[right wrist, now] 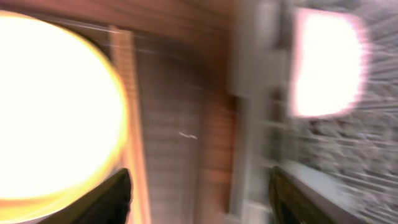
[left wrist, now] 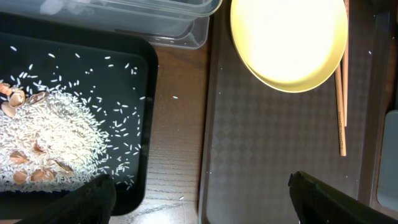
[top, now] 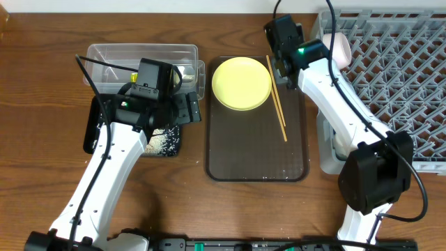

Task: Sort waste into correct bins and load items into the dishwasher rack
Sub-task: 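Move the right gripper to the yellow plate and grasp its edge, then lift the yellow plate and stand it upright in the dish rack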

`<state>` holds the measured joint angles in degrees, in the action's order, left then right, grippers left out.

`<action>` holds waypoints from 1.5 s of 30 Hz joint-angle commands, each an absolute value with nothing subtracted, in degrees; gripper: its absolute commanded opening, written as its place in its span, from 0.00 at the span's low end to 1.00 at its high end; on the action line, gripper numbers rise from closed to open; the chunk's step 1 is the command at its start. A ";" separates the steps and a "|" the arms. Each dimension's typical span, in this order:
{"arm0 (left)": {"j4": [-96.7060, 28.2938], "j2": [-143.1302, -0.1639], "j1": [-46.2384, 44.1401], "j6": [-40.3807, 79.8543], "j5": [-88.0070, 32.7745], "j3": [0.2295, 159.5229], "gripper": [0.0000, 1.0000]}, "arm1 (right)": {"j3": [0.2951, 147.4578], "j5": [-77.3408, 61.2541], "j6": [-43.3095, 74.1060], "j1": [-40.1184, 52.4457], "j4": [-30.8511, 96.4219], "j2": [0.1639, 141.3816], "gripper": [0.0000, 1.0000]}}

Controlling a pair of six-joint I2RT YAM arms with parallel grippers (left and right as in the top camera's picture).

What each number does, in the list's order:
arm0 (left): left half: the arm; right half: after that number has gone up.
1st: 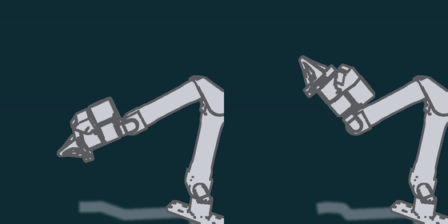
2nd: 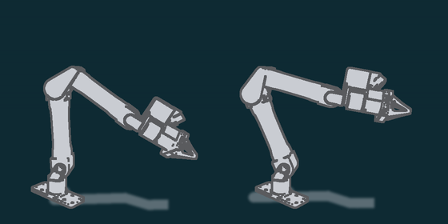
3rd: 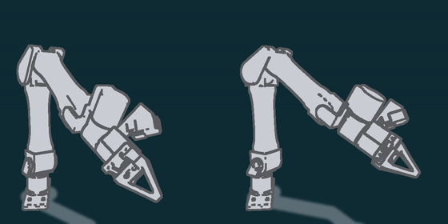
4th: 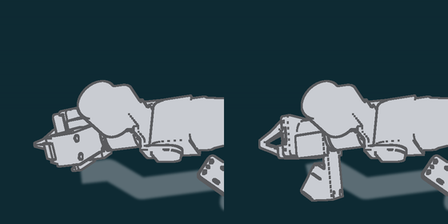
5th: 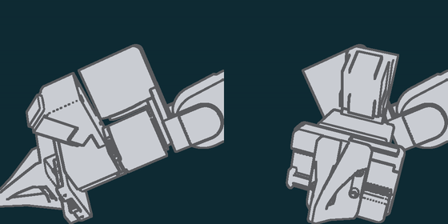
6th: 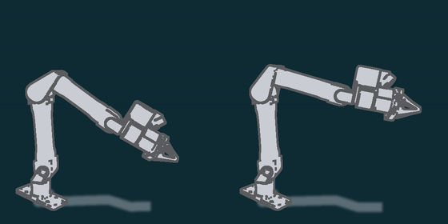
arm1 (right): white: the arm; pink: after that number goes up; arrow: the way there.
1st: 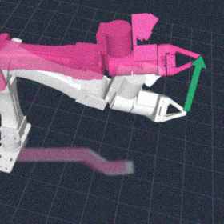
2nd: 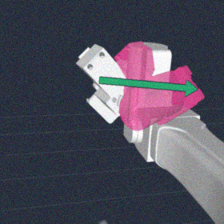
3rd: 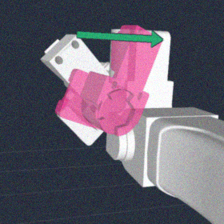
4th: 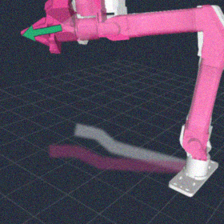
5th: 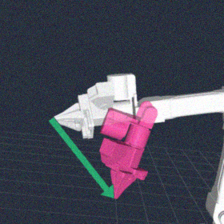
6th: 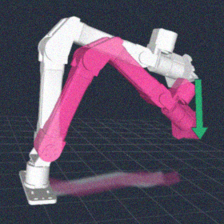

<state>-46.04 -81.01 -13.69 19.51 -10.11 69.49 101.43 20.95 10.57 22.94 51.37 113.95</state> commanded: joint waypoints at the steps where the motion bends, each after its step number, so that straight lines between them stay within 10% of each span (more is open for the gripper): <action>1: -46.02 -81.36 -13.52 19.55 -9.78 69.54 0.91 | 99.74 4.34 16.67 22.83 48.77 114.65 0.58; 12: -46.02 -81.36 -13.52 19.55 -9.78 69.54 0.91 | 81.67 3.53 42.89 22.96 37.15 115.55 0.50; 26: -46.02 -81.36 -13.52 19.55 -9.78 69.54 0.91 | 71.64 1.04 44.18 24.64 22.35 115.55 0.33; 33: -46.02 -81.36 -13.52 19.55 -9.78 69.54 0.91 | 71.11 0.95 44.29 25.15 22.74 115.55 0.01; 45: -46.02 -81.36 -13.52 19.55 -9.78 69.54 0.91 | 73.21 1.17 29.21 20.99 22.65 102.72 0.01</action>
